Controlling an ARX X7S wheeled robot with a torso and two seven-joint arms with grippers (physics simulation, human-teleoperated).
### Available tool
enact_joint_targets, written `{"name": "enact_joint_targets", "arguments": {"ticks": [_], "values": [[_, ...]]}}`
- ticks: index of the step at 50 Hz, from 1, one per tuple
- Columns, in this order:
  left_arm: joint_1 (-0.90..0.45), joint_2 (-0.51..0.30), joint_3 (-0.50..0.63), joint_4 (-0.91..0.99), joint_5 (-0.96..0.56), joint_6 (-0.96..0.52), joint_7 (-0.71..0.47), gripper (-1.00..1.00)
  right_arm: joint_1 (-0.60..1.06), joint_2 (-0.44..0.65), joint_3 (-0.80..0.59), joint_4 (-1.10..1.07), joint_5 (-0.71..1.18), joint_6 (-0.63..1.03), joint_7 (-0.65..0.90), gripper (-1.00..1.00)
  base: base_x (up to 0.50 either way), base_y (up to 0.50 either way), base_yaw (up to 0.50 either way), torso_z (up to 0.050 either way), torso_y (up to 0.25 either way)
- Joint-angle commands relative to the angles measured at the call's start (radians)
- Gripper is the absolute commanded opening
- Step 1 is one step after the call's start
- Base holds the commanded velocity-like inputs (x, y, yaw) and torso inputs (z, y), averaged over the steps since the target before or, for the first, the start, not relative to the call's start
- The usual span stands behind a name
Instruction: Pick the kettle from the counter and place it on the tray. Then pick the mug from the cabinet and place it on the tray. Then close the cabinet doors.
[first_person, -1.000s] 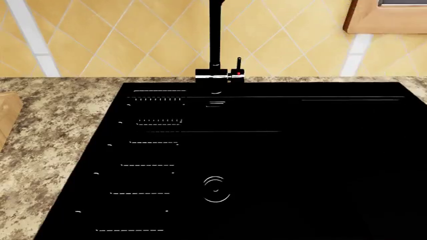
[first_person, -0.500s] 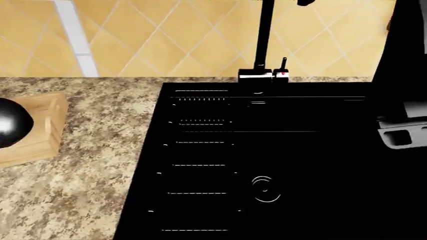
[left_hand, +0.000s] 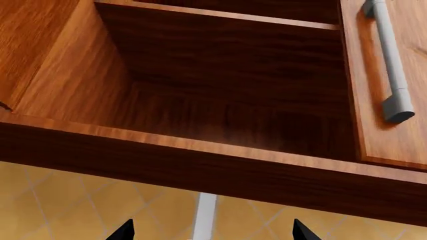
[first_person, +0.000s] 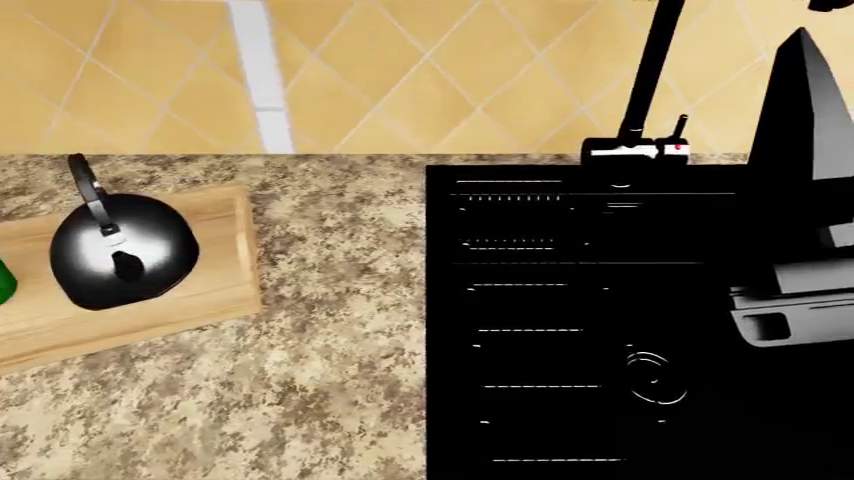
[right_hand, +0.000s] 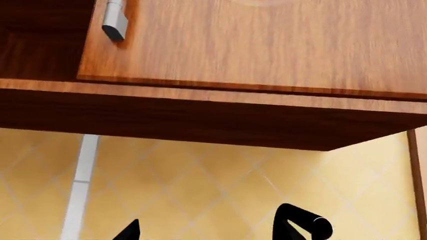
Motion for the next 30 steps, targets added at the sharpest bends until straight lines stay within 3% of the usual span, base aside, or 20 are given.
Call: {"name": "enact_joint_targets", "arguments": {"ticks": [1,18,30], "values": [[0.018,-0.017,0.003,0.001,0.01,0.02,-0.005,1.0,-0.025,-0.011,0.04,-0.003,0.02,0.022,0.002,1.0,0.0,0.5,0.0,0.0,0.0],[-0.023,-0.034,0.044,-0.009,0.004,0.036,-0.017,1.0,-0.033,-0.028,0.026,-0.003,0.001,0.021,0.002,1.0,0.0,0.5,0.0,0.0,0.0],[0.018,-0.026,0.035,-0.012,0.029,0.046,-0.006,1.0,-0.054,-0.052,0.056,-0.003,0.009,0.051,0.002,1.0,0.0,0.5,0.0,0.0,0.0]]}}
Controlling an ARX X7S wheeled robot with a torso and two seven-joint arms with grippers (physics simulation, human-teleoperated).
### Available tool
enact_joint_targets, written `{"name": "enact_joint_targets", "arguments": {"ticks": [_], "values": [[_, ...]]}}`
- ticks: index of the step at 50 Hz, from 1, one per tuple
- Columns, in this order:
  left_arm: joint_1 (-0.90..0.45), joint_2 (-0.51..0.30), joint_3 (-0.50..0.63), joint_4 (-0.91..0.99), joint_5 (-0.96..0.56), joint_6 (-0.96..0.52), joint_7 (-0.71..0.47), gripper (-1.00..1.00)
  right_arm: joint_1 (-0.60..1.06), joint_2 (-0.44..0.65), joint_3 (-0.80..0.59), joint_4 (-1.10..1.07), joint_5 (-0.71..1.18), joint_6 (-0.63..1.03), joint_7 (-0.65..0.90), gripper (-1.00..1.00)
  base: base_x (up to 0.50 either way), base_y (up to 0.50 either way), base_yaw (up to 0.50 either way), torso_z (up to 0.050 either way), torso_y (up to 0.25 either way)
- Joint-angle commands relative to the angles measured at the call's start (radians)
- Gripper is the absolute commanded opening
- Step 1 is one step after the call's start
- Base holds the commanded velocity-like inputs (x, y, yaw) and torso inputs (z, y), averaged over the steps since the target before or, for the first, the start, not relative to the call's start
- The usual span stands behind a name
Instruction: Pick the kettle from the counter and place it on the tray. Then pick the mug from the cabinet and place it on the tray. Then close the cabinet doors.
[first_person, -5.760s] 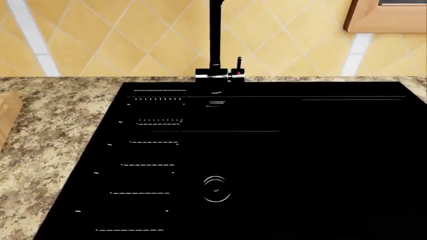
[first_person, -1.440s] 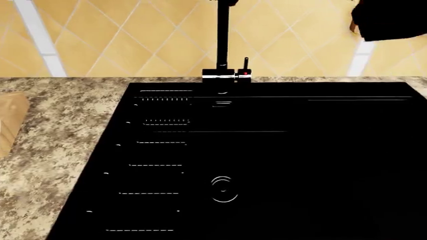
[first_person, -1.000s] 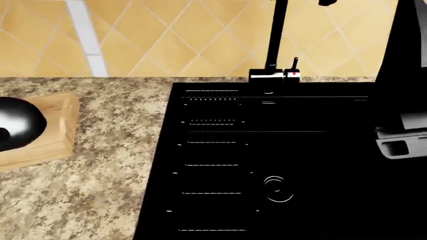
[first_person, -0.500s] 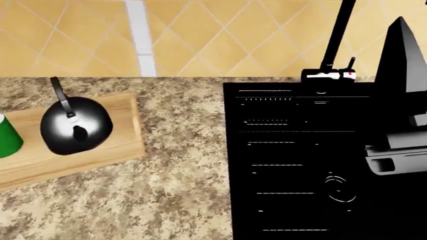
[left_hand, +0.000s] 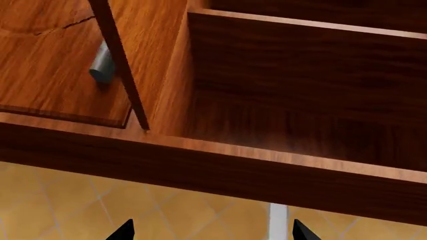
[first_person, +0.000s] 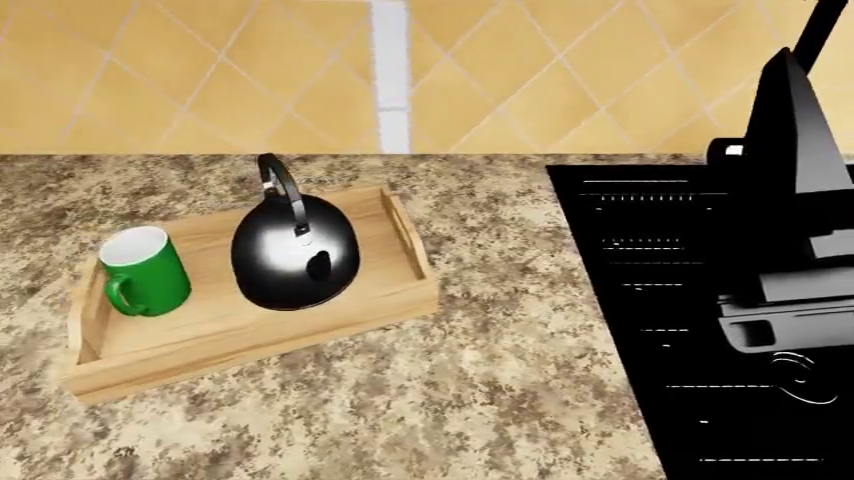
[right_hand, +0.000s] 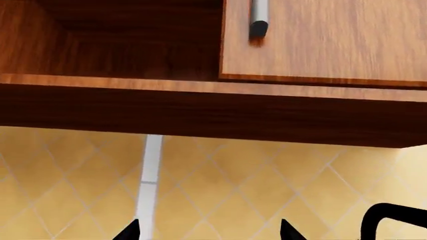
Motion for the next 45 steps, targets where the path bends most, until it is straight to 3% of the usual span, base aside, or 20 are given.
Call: {"name": "enact_joint_targets", "arguments": {"ticks": [1,21,28,35,38,41,45], "values": [[0.029,0.001,-0.006,-0.001,0.015,0.011,0.007,1.0,-0.013,-0.016,0.02,0.0,0.004,0.021,0.0,1.0,0.0,0.5,0.0,0.0,0.0],[0.05,-0.011,-0.028,-0.039,0.011,0.015,-0.023,1.0,-0.051,-0.041,0.07,0.0,0.021,0.036,0.0,1.0,0.0,0.47,0.0,0.0,0.0],[-0.123,-0.144,0.042,-0.126,-0.066,-0.099,-0.216,1.0,-0.085,-0.04,0.116,0.0,0.043,0.021,0.0,1.0,0.0,0.0,0.0,0.0,0.0],[-0.206,-0.236,-0.015,-0.286,-0.12,-0.109,-0.204,1.0,-0.1,-0.024,0.144,0.0,0.062,0.013,0.0,1.0,0.0,0.0,0.0,0.0,0.0],[-0.34,-0.272,0.087,-0.352,-0.136,-0.07,-0.145,1.0,-0.105,-0.022,0.152,0.0,0.068,0.01,0.0,1.0,0.0,0.0,0.0,0.0,0.0],[-0.717,-0.139,0.258,-0.423,-0.129,-0.225,-0.049,1.0,-0.105,-0.016,0.157,0.0,0.075,0.004,0.0,1.0,0.0,0.0,0.0,0.0,0.0],[-1.027,-0.018,0.357,-0.527,-0.159,-0.383,0.062,1.0,-0.105,-0.01,0.166,0.0,0.086,0.0,0.0,1.0,0.0,0.0,0.0,0.0,0.0]]}}
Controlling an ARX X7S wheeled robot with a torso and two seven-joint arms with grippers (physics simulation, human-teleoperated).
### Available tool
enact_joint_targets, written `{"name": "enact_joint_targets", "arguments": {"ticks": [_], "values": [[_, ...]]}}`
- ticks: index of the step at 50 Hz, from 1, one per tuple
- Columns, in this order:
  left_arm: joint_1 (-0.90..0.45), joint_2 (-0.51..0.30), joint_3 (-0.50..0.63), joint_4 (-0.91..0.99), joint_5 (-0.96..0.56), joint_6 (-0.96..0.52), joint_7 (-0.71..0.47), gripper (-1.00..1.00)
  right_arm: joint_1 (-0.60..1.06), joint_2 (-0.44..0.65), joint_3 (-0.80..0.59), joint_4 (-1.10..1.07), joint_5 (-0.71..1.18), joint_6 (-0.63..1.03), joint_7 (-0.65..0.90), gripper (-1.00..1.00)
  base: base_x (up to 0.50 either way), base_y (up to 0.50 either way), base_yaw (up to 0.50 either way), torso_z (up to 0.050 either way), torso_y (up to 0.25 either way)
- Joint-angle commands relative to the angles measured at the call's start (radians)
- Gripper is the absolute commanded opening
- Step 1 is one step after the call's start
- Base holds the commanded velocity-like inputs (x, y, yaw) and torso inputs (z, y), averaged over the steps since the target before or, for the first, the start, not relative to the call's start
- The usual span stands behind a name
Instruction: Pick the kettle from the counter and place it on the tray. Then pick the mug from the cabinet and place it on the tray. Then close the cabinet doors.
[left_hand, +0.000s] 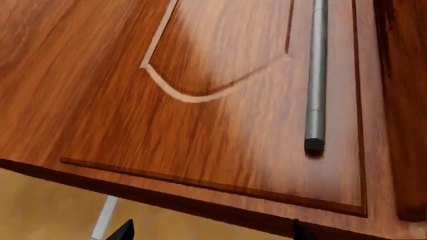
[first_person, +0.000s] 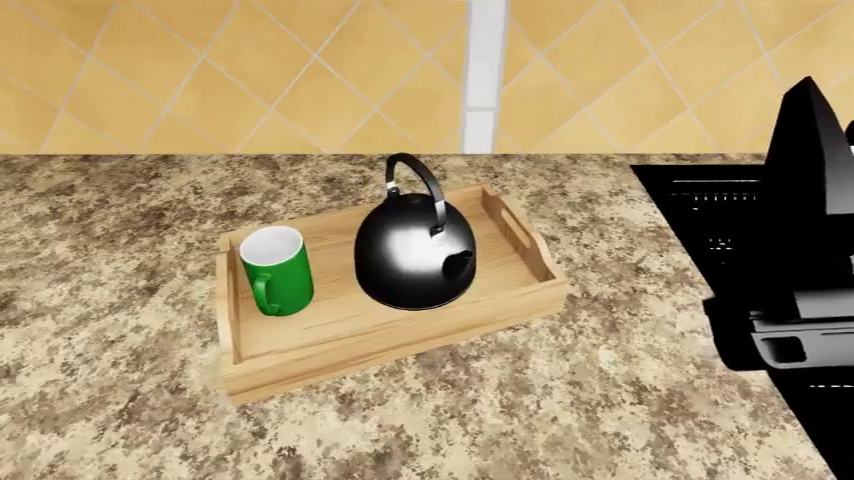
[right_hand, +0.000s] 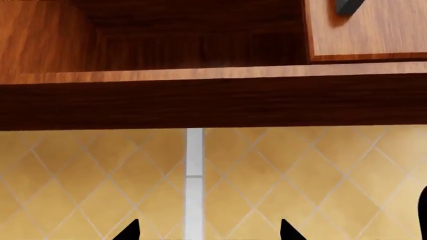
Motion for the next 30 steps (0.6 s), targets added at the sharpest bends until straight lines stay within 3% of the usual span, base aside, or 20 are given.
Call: {"name": "enact_joint_targets", "arguments": {"ticks": [1,9,19,21,26,30], "values": [[-0.666,0.153,0.245,-0.247,-0.051,-0.257,0.18,1.0,-0.01,0.015,0.034,0.0,0.029,-0.012,0.0,1.0,0.0,0.0,0.0,0.0,0.0],[-1.104,0.37,0.393,-0.475,0.005,-0.462,0.271,1.0,-0.02,0.015,0.045,0.0,0.035,-0.013,0.0,1.0,0.0,0.0,0.0,0.0,0.0],[-1.507,0.639,0.522,-0.762,0.122,-0.586,0.377,1.0,-0.035,0.008,0.082,0.0,0.056,0.0,0.0,1.0,0.0,0.0,0.0,0.0,0.0],[-1.538,0.734,0.442,-0.799,0.203,-0.668,0.414,1.0,-0.041,0.003,0.089,0.0,0.059,0.003,0.0,1.0,0.0,0.0,0.0,0.0,0.0],[-1.539,1.027,0.122,-0.792,0.645,-0.939,0.646,1.0,-0.044,0.011,0.115,0.0,0.083,0.007,0.0,1.0,0.0,0.0,0.0,0.0,0.0],[-1.539,1.156,0.035,-0.794,0.823,-0.994,0.76,1.0,-0.058,0.008,0.151,0.0,0.108,0.022,0.0,1.0,0.0,0.0,0.0,0.0,0.0]]}}
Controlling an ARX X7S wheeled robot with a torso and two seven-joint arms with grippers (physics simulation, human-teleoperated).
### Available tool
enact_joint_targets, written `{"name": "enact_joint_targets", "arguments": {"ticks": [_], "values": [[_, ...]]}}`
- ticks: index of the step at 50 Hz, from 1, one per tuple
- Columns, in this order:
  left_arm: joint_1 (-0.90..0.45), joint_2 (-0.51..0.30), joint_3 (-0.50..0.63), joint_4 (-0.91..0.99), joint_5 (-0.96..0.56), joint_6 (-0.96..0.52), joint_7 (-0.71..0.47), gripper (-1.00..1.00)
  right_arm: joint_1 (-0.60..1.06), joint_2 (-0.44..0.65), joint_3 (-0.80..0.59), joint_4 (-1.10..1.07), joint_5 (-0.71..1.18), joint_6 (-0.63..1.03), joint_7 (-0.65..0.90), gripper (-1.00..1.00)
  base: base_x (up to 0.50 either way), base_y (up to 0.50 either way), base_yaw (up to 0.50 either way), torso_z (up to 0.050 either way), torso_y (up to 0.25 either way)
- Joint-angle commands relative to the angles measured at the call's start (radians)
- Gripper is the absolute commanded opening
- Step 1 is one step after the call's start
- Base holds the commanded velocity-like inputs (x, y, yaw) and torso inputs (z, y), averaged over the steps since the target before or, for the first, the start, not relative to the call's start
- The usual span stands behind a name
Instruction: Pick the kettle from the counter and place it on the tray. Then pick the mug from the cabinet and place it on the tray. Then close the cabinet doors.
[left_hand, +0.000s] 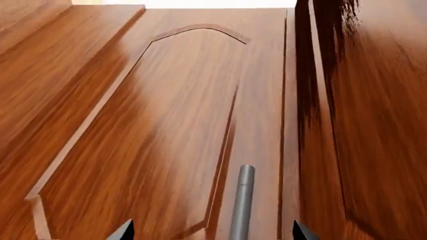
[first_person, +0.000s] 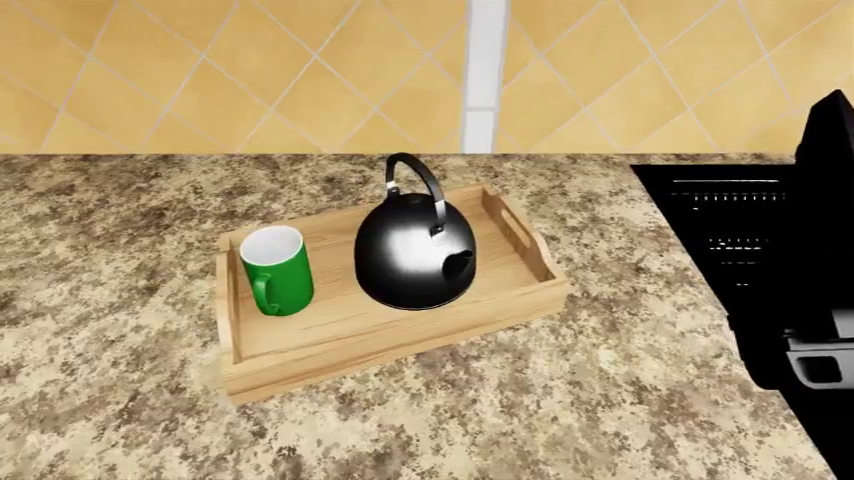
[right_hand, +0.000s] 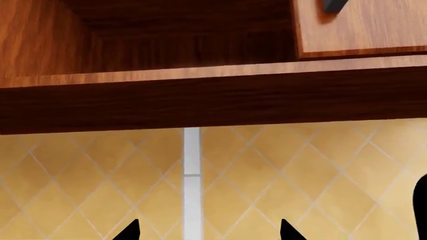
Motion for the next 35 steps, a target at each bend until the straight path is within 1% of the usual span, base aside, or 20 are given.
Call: {"name": "enact_joint_targets", "arguments": {"ticks": [1,3,6,13,18,20,22,25,31,35], "values": [[-0.182,0.435,-0.24,-0.097,0.445,-0.268,0.294,1.0,-0.021,-0.001,0.065,0.0,0.048,0.021,0.0,1.0,0.0,0.0,0.0,0.0,0.0],[-0.182,0.473,-0.27,-0.12,0.434,-0.265,0.284,1.0,-0.025,-0.003,0.072,0.0,0.055,0.026,0.0,1.0,0.0,0.0,0.0,0.0,0.0],[-0.182,0.507,-0.289,-0.157,0.38,-0.254,0.249,1.0,-0.036,-0.011,0.088,0.0,0.064,0.035,0.0,1.0,0.0,0.0,0.0,0.0,0.0],[-0.179,0.572,-0.28,-0.202,0.307,-0.255,0.214,1.0,-0.053,-0.007,0.136,0.0,0.098,0.044,0.0,1.0,0.0,0.0,0.0,0.002,0.001],[-0.154,0.603,-0.248,-0.234,0.284,-0.234,0.217,1.0,-0.051,0.013,0.176,0.0,0.137,0.041,0.0,1.0,0.0,0.0,0.0,0.002,0.0],[-0.139,0.611,-0.242,-0.238,0.24,-0.225,0.2,1.0,-0.053,0.012,0.189,0.0,0.142,0.046,0.0,1.0,0.0,0.0,0.0,0.0,0.0],[-0.124,0.611,-0.221,-0.242,0.194,-0.211,0.18,1.0,-0.057,0.009,0.198,0.0,0.153,0.059,0.0,1.0,0.0,0.0,0.0,0.0,0.0],[-0.113,0.61,-0.158,-0.27,0.156,-0.175,0.183,1.0,-0.069,0.005,0.22,0.0,0.165,0.066,0.0,1.0,0.0,0.0,0.0,0.0,0.0],[-0.163,0.613,-0.049,-0.37,0.036,-0.079,0.154,1.0,-0.089,-0.024,0.249,0.0,0.177,0.096,0.0,1.0,0.0,0.0,0.0,0.0,0.0],[-0.17,0.613,0.017,-0.373,-0.059,-0.044,0.119,1.0,-0.105,-0.022,0.281,0.0,0.197,0.103,0.0,1.0,0.0,0.0,0.0,0.0,0.0]]}}
